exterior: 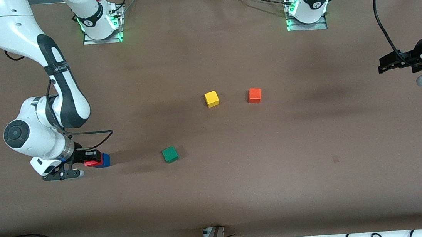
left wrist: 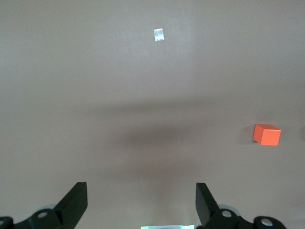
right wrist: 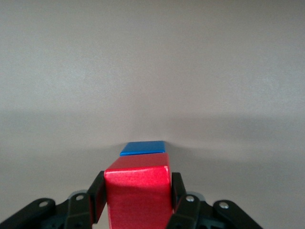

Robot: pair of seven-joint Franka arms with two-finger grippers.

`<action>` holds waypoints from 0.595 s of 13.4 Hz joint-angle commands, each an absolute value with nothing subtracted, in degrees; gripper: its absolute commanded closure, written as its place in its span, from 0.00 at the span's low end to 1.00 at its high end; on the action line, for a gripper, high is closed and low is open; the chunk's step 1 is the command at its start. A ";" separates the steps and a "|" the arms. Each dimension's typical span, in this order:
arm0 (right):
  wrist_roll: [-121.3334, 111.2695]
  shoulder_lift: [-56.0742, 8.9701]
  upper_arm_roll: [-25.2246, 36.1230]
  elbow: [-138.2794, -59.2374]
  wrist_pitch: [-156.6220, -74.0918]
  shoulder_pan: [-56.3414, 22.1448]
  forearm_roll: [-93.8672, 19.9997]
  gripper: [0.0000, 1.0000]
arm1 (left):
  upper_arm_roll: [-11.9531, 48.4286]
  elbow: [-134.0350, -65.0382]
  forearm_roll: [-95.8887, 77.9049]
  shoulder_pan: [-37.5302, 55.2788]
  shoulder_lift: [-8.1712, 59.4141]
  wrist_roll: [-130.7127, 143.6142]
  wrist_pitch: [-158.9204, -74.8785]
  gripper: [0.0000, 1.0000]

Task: Pass red block to right arm, stack on blue
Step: 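Lower the red cube onto the blue cube and open the right gripper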

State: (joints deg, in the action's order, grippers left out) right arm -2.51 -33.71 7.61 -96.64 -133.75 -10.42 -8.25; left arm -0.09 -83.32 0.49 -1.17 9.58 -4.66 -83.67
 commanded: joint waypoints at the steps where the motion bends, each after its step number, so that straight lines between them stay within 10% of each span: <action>1: -2.11 -33.49 7.47 -97.12 -134.65 -10.28 -9.05 1.00 | -0.09 -80.25 1.85 -0.70 10.90 -3.87 -83.41 0.00; 8: -1.14 -34.10 7.47 -96.86 -135.53 -10.37 -9.05 1.00 | -0.18 -80.07 1.32 -0.79 11.43 -3.78 -83.41 0.00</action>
State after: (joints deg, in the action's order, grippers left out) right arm -1.77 -33.96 7.60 -96.64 -134.42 -10.43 -8.32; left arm -0.09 -82.05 0.50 -1.15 10.34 -4.62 -83.84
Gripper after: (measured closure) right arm 0.423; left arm 0.000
